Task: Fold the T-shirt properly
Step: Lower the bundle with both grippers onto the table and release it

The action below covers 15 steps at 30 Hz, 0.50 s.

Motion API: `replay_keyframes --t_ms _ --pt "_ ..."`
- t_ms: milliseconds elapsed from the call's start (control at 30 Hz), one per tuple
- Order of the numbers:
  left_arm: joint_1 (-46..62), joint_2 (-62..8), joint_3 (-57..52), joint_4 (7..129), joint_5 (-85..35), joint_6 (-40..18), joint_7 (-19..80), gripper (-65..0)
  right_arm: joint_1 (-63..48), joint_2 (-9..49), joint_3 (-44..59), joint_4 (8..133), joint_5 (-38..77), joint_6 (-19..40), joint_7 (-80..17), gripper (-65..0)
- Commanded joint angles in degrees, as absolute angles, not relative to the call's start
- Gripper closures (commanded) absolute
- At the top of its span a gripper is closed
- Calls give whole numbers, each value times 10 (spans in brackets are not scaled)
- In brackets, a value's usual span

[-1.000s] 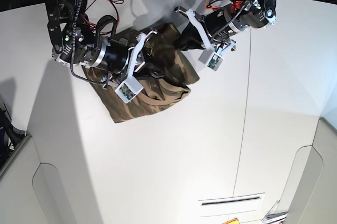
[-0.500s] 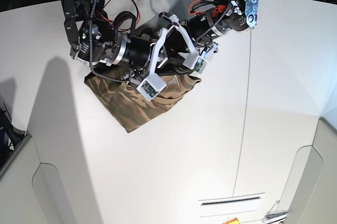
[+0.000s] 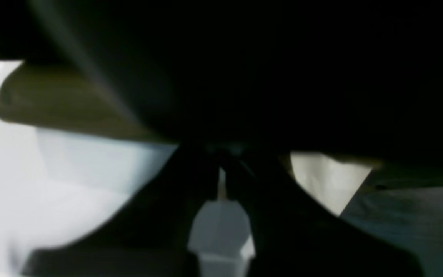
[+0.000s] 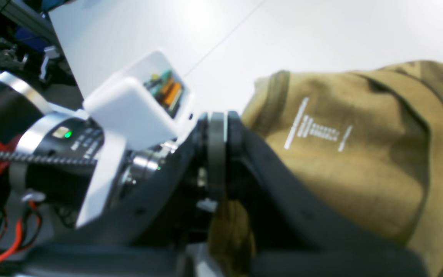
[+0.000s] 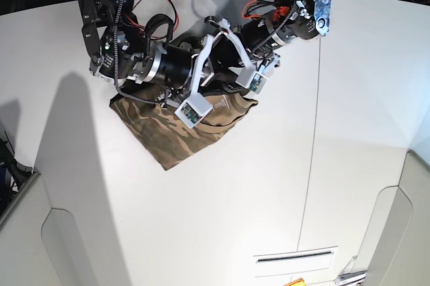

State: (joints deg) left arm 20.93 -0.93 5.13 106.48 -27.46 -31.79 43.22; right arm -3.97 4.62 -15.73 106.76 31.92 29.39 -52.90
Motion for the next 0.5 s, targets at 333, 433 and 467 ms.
replay_keyframes --t_ms 333,433,467 --pt "207 -7 52 1073 -285 -324 433 -172 -33 43 -152 1108 347 309 -530 -176" --pt "207 -8 52 1077 -285 -324 441 -172 -33 43 -134 1135 330 309 -529 -176" --pt "207 -9 52 1080 -285 -324 445 -172 -33 43 -125 1139 325 309 -529 -176"
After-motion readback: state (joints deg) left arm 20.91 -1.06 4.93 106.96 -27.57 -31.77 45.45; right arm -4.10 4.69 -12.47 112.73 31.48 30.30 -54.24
